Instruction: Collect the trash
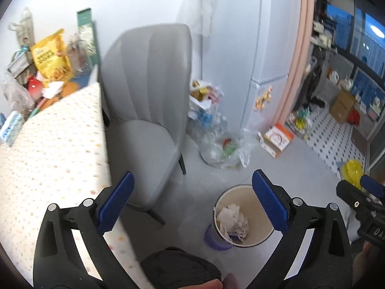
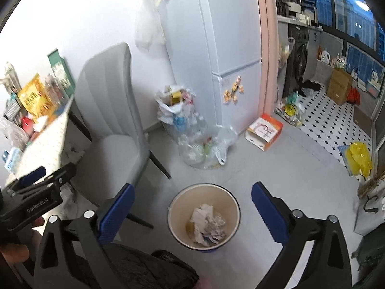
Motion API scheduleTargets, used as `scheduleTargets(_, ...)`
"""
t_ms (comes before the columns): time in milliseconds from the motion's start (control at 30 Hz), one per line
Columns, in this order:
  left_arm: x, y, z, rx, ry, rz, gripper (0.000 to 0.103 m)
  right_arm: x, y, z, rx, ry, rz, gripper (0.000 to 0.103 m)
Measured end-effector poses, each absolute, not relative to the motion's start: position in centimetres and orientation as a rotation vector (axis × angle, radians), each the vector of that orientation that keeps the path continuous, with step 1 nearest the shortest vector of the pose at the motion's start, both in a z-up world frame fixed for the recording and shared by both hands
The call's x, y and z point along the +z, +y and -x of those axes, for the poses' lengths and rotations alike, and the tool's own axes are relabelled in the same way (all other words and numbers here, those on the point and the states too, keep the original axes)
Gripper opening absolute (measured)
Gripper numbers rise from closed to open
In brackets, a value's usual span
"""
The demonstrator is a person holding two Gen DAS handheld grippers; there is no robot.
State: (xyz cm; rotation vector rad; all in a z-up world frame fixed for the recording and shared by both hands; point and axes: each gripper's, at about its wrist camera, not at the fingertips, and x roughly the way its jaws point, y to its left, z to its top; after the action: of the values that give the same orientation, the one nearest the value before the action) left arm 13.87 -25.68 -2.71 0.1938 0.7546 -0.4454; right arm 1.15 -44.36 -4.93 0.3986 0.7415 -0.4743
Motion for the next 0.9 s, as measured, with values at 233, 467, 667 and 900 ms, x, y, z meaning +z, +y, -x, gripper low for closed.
scheduleTargets(233, 1.2, -20.8, -12.5, -0.398, 0.687, -0.128, 0.097, 0.0, -40.4, -0.6, -0.444, 0.670, -0.330, 0.095)
scheduleTargets(467, 4.1, -16.9, -10.6, -0.353, 0.619, -0.092, 0.097, 3.8, -36.6, 0.1, -0.400, 0.611, -0.284, 0.095)
scheduleTargets(667, 6.2, -13.4, -8.7, -0.299, 0.560, -0.062, 0.097, 6.6, -33.3, 1.1, -0.372, 0.567, -0.231, 0.095)
scheduleTargets(900, 7.9, -9.4, -6.3, -0.240, 0.504, -0.047, 0.097, 8.7, -30.0, 2.5, -0.325, 0.527, -0.214, 0.095)
